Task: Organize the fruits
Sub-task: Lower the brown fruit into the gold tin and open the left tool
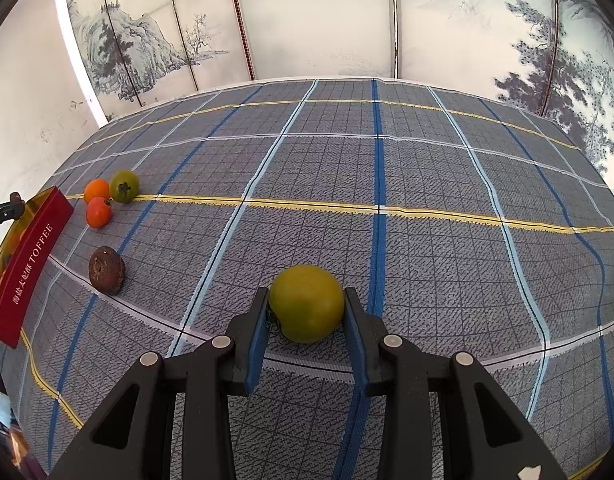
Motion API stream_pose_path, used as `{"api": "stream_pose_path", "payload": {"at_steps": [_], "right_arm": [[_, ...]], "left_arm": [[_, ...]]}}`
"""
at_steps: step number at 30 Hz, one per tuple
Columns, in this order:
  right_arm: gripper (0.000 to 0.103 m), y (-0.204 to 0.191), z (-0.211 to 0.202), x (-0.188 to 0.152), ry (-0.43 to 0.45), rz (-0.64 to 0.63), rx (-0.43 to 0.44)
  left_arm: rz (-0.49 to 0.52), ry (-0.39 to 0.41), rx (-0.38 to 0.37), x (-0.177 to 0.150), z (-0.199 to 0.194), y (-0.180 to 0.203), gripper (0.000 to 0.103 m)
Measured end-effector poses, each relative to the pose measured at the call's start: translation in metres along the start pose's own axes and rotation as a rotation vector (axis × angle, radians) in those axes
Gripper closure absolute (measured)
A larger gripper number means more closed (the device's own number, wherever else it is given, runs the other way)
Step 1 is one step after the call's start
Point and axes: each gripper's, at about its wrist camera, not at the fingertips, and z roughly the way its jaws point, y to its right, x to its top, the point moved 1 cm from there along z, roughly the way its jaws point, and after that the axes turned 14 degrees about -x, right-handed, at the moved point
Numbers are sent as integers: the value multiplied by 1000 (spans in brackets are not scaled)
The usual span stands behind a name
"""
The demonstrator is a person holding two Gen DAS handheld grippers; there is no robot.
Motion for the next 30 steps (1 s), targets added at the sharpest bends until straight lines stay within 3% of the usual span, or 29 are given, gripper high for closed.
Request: {"api": "stream_pose_path", "payload": {"at_steps": [7, 11, 21, 30], "right_arm": [[70, 0, 0, 0, 0, 0, 0], [70, 0, 0, 0, 0, 0, -1], [70, 0, 0, 0, 0, -1, -2], [70, -1, 0, 0, 0, 0, 0]], "left_arm": [[-5, -8, 30, -2, 2, -3, 58], [6, 14, 59, -2, -2, -1, 38], [23, 42, 100, -8, -20, 8, 36], [5, 115, 124, -33, -69, 28, 31]]}}
